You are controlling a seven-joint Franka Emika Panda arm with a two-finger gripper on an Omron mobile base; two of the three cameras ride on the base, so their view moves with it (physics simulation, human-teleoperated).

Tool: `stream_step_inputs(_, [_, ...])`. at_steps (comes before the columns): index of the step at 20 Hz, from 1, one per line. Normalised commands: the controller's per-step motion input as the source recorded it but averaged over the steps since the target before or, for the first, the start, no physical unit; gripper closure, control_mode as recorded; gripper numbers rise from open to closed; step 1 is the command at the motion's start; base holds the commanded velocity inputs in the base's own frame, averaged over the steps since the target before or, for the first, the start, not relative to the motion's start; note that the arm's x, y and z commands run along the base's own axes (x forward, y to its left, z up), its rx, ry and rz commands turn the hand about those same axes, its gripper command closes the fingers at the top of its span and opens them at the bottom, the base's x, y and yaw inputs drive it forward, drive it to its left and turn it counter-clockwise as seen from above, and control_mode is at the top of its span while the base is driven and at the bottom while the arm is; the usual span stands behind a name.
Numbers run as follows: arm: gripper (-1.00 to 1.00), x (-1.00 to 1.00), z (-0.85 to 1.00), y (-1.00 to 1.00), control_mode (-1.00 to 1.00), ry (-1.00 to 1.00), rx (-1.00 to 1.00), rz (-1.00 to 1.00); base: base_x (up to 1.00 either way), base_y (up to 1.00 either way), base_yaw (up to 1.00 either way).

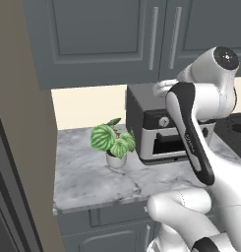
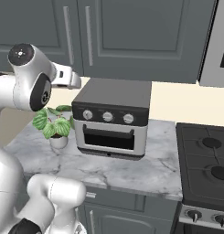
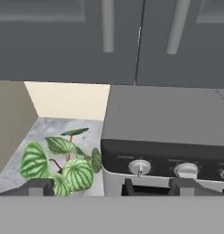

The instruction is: Open the cabinet and move the ladle to the pot. Then close the cabinet.

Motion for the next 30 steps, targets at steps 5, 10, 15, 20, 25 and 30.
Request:
stream_step_inputs(5, [-1.0,0.14,0.33,0.13,-1.0,0.0,0.0,0.0,0.0,0.0,0.0])
stream_step_inputs(10, [-1.0,0.21,0.22,0.09,-1.0,-0.05,0.0,0.0,0.0,0.0,0.0])
stream_step_inputs(15, [-1.0,0.26,0.15,0.08,-1.0,-0.07,0.0,0.0,0.0,0.0,0.0])
stream_step_inputs(20, [-1.0,0.22,0.11,0.01,-1.0,-0.06,0.0,0.0,0.0,0.0,0.0])
stream_step_inputs(25, [-1.0,0.25,0.11,0.0,-1.0,-0.04,0.0,0.0,0.0,0.0,0.0])
stream_step_inputs(30, [-1.0,0.27,0.12,0.0,-1.0,-0.04,0.0,0.0,0.0,0.0,0.0])
